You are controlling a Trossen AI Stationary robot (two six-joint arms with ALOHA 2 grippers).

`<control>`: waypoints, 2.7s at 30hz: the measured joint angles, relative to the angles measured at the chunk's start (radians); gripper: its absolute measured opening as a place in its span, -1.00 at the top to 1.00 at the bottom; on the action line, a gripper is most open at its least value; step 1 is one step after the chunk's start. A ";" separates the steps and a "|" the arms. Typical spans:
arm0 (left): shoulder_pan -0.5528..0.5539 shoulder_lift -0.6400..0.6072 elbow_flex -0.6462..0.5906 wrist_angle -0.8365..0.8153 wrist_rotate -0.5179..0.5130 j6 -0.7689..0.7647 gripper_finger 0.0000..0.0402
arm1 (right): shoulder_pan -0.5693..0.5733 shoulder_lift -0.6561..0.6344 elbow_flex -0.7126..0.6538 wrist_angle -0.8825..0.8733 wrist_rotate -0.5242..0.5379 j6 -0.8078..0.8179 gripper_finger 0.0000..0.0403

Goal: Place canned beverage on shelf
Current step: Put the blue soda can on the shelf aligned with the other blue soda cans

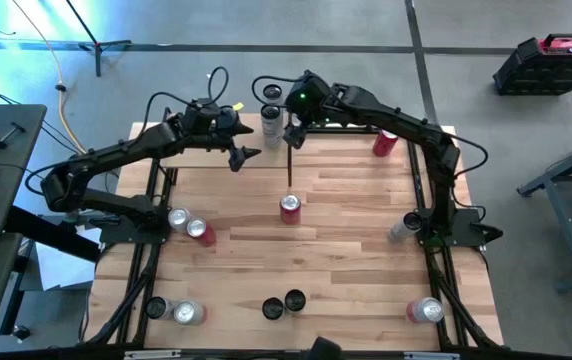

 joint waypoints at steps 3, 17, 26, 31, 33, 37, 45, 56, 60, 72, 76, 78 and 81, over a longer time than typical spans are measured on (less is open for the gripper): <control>0.000 -0.014 0.000 -0.007 0.000 -0.004 -0.74 | 0.002 -0.019 0.023 -0.065 0.002 -0.001 -0.51; -0.027 -0.201 0.000 -0.121 0.006 -0.055 -0.74 | 0.050 -0.177 0.023 -0.202 0.014 0.202 -0.51; -0.154 -0.307 0.000 -0.159 0.051 -0.056 -0.74 | 0.174 -0.227 0.023 -0.393 0.054 0.431 -0.51; -0.223 -0.336 0.000 -0.213 0.050 -0.055 -0.74 | 0.263 -0.231 0.023 -0.567 0.121 0.594 -0.51; -0.242 -0.345 0.000 -0.235 0.047 -0.056 -0.74 | 0.302 -0.231 0.023 -0.649 0.140 0.668 -0.51; -0.273 -0.360 0.000 -0.249 0.046 -0.056 -0.74 | 0.370 -0.272 -0.047 -0.646 0.150 0.787 -0.51; -0.315 -0.371 0.000 -0.288 0.025 -0.097 -0.74 | 0.453 -0.557 -0.479 -0.650 0.101 1.109 -0.51; -0.356 -0.345 0.000 -0.246 -0.131 -0.147 -0.74 | 0.422 -0.840 -0.862 -0.644 -0.049 1.306 -0.77; -0.356 -0.318 0.000 -0.181 -0.157 -0.189 -0.74 | 0.383 -0.875 -0.928 -0.626 -0.121 1.327 -0.89; -0.421 -0.248 0.000 -0.064 -0.156 -0.274 -0.74 | 0.442 -0.876 -1.071 -0.625 -0.207 1.308 -0.92; -0.452 -0.245 0.000 -0.043 -0.172 -0.274 -0.74 | 0.461 -0.876 -1.113 -0.594 -0.227 1.335 -0.92; -0.462 -0.246 0.000 -0.043 -0.192 -0.273 -0.74 | 0.464 -0.876 -1.128 -0.566 -0.231 1.336 -0.91; -0.468 -0.245 0.000 -0.043 -0.199 -0.274 -0.74 | 0.464 -0.876 -1.148 -0.540 -0.247 1.338 -0.84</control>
